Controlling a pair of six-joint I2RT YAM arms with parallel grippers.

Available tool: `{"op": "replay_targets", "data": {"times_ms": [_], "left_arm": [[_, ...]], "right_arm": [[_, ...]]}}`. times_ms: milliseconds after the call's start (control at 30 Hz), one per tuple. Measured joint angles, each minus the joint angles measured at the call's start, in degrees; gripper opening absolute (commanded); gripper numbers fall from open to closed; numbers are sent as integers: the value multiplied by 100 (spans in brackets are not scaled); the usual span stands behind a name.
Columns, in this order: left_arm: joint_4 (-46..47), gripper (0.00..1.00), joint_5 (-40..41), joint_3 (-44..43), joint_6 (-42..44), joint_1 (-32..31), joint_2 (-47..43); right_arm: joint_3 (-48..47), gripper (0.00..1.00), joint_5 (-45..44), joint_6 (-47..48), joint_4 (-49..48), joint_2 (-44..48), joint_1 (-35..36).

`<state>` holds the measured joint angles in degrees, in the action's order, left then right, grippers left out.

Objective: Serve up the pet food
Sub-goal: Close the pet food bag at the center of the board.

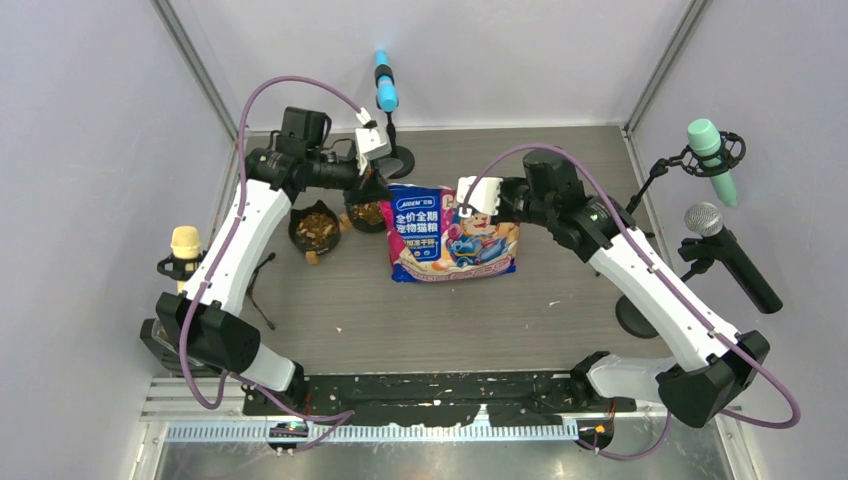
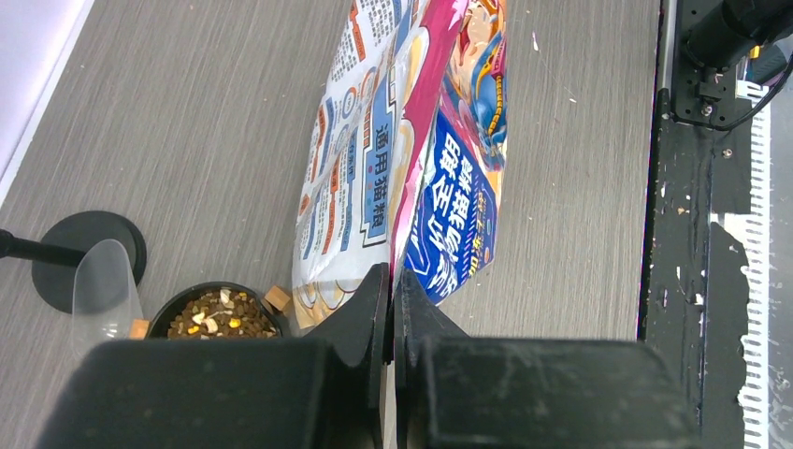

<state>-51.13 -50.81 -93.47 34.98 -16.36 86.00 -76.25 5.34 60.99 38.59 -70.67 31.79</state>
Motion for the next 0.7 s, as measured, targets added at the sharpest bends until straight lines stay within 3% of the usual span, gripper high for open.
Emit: {"op": "replay_targets", "data": {"times_ms": [700], "left_arm": [[-7,0,-66,9,2,0,0]], "right_arm": [[566,5,-229,483,-236,608,-627]]}}
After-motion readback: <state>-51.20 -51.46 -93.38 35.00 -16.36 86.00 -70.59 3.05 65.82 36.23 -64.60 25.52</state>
